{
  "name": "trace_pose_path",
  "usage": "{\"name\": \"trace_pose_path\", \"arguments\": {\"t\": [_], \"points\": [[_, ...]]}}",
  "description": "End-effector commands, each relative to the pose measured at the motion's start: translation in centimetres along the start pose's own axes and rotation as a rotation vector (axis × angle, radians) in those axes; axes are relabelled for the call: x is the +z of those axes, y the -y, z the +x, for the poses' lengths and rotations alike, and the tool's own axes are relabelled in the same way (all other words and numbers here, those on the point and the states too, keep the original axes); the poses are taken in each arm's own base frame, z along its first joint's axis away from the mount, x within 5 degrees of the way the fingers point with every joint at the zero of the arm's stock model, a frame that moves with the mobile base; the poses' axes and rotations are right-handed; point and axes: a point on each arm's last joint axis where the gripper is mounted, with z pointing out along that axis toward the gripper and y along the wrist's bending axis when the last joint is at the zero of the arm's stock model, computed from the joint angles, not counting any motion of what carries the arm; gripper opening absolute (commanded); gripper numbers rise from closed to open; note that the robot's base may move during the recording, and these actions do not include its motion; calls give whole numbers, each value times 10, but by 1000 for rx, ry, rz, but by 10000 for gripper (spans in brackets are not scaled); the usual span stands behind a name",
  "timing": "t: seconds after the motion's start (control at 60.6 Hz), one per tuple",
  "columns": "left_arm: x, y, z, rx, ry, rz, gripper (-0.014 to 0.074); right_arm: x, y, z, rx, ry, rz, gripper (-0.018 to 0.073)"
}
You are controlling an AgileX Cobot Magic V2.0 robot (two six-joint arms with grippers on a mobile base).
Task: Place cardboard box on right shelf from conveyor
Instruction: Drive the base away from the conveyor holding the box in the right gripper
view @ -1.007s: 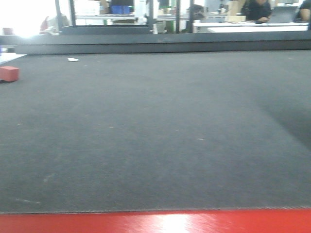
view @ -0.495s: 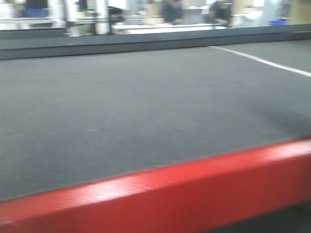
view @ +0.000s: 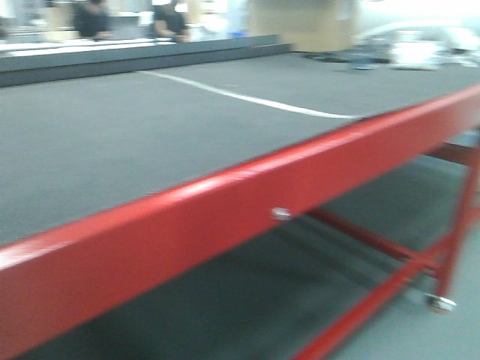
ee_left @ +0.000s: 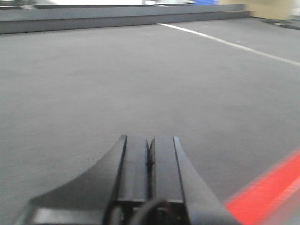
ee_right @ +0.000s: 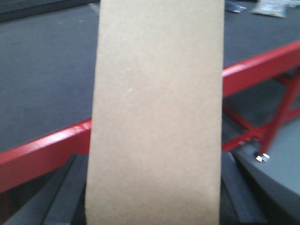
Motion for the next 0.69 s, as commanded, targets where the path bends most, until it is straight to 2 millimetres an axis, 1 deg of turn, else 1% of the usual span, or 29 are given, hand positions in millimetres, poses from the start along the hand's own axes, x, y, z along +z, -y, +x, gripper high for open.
{"name": "trace_pose_path", "arguments": {"t": [0.0,0.677], "points": [[-1,0,-6,-6,91,2,-116,-4,-1,-15,-23,110,-9,173],[-1,0,-6,-6,91,2,-116,-4,-1,-15,-23,110,-9,173]]}}
